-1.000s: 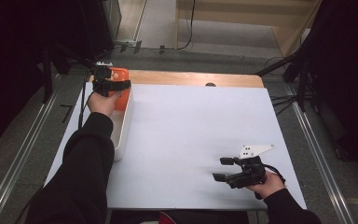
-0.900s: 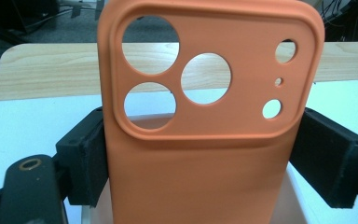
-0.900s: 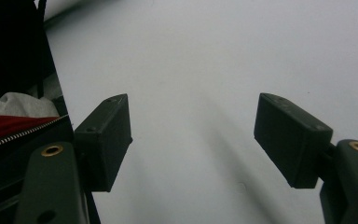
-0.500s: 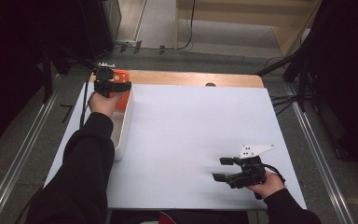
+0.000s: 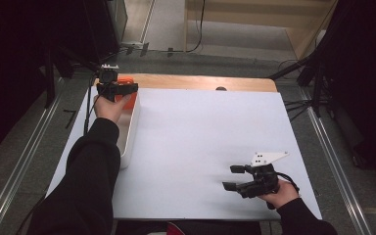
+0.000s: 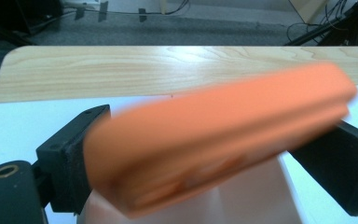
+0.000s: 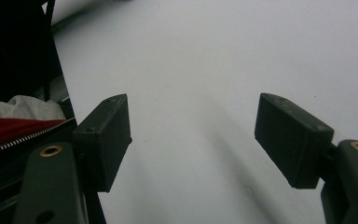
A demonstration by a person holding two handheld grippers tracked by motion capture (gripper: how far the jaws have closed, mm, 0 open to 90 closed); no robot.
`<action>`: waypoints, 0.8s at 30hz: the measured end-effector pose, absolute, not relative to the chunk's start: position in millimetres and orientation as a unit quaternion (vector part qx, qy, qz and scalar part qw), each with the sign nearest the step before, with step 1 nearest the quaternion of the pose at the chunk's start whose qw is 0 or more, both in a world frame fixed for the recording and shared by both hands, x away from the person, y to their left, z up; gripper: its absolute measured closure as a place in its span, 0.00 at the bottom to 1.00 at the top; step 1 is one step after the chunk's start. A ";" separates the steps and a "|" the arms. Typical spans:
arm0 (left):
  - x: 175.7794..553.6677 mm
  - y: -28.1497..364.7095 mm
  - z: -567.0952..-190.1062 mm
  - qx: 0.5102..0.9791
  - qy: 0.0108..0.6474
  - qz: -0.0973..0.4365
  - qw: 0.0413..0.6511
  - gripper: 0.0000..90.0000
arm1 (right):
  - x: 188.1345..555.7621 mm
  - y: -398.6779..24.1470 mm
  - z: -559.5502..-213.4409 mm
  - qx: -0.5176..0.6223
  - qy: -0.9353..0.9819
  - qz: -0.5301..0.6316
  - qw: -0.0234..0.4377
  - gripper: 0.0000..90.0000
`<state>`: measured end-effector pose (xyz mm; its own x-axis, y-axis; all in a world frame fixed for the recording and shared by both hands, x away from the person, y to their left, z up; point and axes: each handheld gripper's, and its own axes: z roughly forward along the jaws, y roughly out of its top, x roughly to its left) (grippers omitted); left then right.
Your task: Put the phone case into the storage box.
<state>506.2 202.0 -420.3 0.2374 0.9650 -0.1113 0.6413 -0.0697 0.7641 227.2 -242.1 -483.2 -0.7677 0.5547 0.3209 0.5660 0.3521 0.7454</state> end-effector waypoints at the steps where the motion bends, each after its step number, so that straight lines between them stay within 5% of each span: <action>1: 506.4 201.7 -420.1 0.700 0.574 0.223 0.362 0.08 | 227.2 -242.0 -483.2 -0.341 -0.822 -0.456 0.007 0.29; 24: 517.3 214.6 -412.5 0.698 0.580 0.211 0.364 0.08 | 226.5 -242.3 -483.5 -0.340 -0.821 -0.459 0.008 0.29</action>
<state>517.3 214.6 -412.5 0.2388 0.9627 -0.1276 0.6555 -0.0628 0.7526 226.5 -242.3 -483.5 -0.7683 0.5515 0.3248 0.5658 0.3480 0.7475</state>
